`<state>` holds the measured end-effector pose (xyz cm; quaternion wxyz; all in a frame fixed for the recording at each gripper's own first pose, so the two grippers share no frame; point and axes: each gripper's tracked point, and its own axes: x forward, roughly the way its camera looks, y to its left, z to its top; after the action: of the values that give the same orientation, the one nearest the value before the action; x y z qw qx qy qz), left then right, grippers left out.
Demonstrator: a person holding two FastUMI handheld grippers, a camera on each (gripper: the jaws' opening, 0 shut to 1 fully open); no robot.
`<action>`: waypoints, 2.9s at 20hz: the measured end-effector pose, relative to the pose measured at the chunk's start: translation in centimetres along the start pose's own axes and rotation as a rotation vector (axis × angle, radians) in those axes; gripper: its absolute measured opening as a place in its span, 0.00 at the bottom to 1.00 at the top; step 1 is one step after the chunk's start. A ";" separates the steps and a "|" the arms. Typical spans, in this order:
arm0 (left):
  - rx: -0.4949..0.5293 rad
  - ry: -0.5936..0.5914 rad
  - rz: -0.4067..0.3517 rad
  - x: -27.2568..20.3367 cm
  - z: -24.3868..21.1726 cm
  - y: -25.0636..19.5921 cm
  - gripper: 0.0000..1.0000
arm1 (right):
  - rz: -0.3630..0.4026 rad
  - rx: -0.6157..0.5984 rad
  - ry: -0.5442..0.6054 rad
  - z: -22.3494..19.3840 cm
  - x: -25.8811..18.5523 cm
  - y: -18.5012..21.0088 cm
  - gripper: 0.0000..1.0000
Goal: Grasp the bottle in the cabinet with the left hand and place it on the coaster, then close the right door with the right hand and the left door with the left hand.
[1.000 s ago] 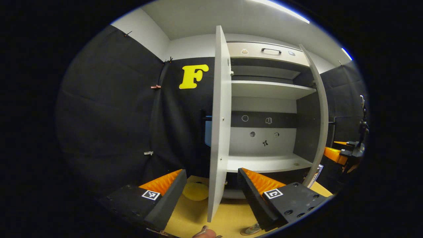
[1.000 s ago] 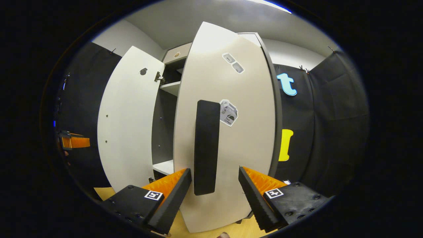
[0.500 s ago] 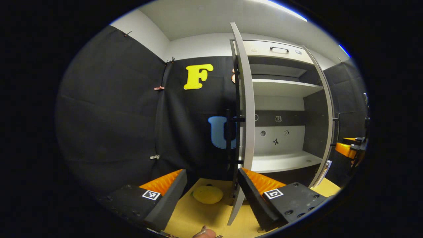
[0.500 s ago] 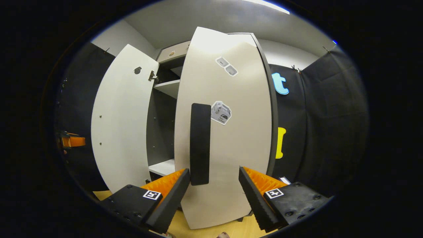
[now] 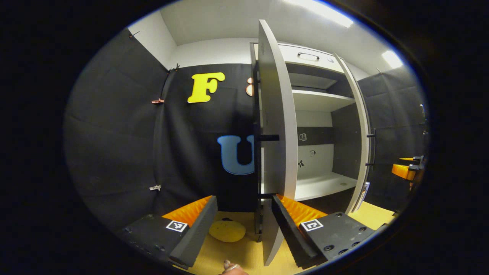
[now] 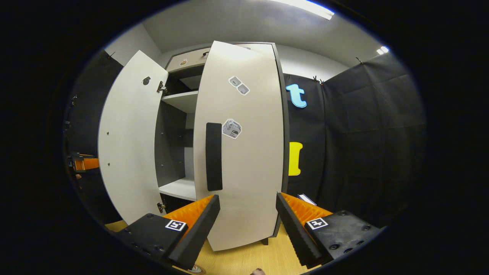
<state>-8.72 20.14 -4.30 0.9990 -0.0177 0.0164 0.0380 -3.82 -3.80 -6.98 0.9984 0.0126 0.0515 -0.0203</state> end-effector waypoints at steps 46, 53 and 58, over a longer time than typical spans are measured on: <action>-0.057 -0.075 -0.119 4.8 2.7 -14.2 0.94 | 0.173 0.004 -0.097 4.3 5.5 0.1 0.98; -0.083 -0.064 -0.138 5.0 2.3 -14.7 0.94 | 0.150 0.015 -0.119 5.0 5.0 -0.5 0.98; -0.086 -0.061 -0.153 5.3 2.3 -15.1 0.94 | 0.121 0.011 -0.115 4.8 5.0 -1.1 0.98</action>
<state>-2.18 5.55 -1.69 0.9973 -0.0607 -0.0170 -0.0370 1.56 -5.21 -2.70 0.9990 0.0198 -0.0070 0.0388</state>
